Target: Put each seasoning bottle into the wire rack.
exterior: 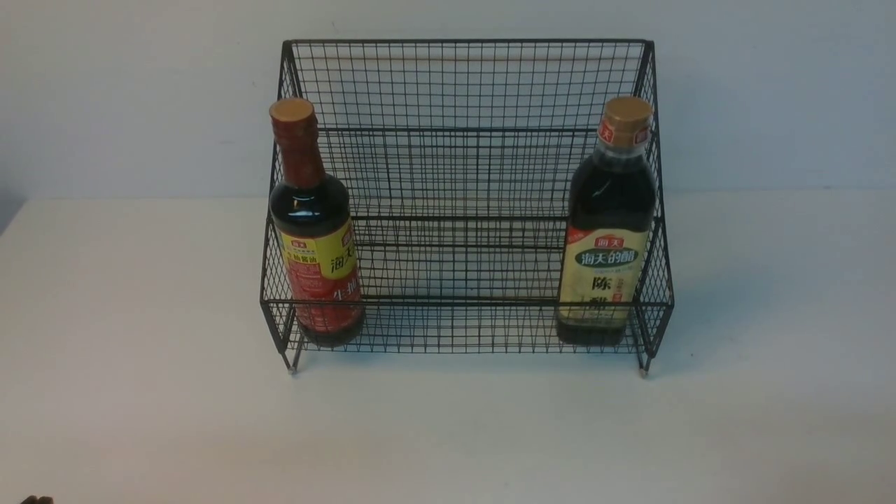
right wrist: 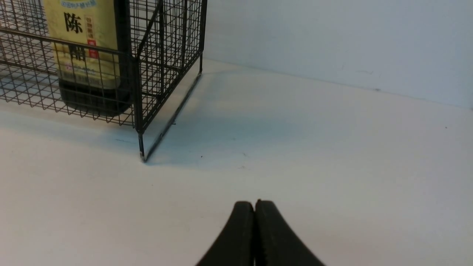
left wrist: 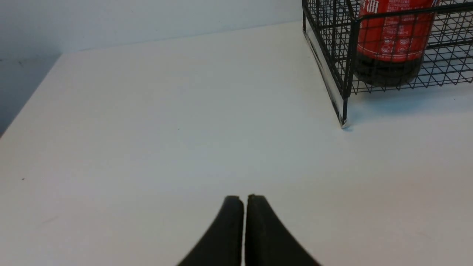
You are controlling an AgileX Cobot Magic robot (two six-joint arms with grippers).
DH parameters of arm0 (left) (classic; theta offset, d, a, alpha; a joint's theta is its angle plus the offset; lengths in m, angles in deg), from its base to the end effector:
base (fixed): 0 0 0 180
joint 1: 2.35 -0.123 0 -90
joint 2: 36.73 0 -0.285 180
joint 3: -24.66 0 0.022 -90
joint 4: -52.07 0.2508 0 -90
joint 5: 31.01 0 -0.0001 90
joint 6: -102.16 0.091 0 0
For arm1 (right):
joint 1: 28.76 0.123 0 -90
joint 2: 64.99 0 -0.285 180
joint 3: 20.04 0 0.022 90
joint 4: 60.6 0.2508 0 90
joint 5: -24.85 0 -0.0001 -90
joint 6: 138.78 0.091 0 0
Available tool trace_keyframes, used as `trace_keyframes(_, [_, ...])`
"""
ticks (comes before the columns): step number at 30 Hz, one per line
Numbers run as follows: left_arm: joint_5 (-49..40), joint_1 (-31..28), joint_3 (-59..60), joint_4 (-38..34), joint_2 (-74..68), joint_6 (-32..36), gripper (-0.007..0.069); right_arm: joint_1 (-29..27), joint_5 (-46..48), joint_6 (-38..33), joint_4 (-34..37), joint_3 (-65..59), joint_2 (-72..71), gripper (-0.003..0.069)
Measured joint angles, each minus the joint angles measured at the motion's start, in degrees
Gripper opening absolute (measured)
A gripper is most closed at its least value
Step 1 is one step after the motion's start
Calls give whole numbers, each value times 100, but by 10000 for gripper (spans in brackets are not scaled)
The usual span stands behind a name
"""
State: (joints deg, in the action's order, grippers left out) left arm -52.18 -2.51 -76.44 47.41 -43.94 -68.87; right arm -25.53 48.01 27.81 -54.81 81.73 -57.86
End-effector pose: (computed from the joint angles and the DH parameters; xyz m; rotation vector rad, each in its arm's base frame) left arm 0.0528 -0.0025 0.1707 0.0931 1.8689 0.0301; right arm 0.0514 0.0065 0.1718 -0.2134 1.8799 -0.0202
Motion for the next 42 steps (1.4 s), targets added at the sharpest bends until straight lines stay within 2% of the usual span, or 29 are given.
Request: trace_keyframes(42, [-5,0,0,0,0,0,-4,0,0,137,0,0,0,-15])
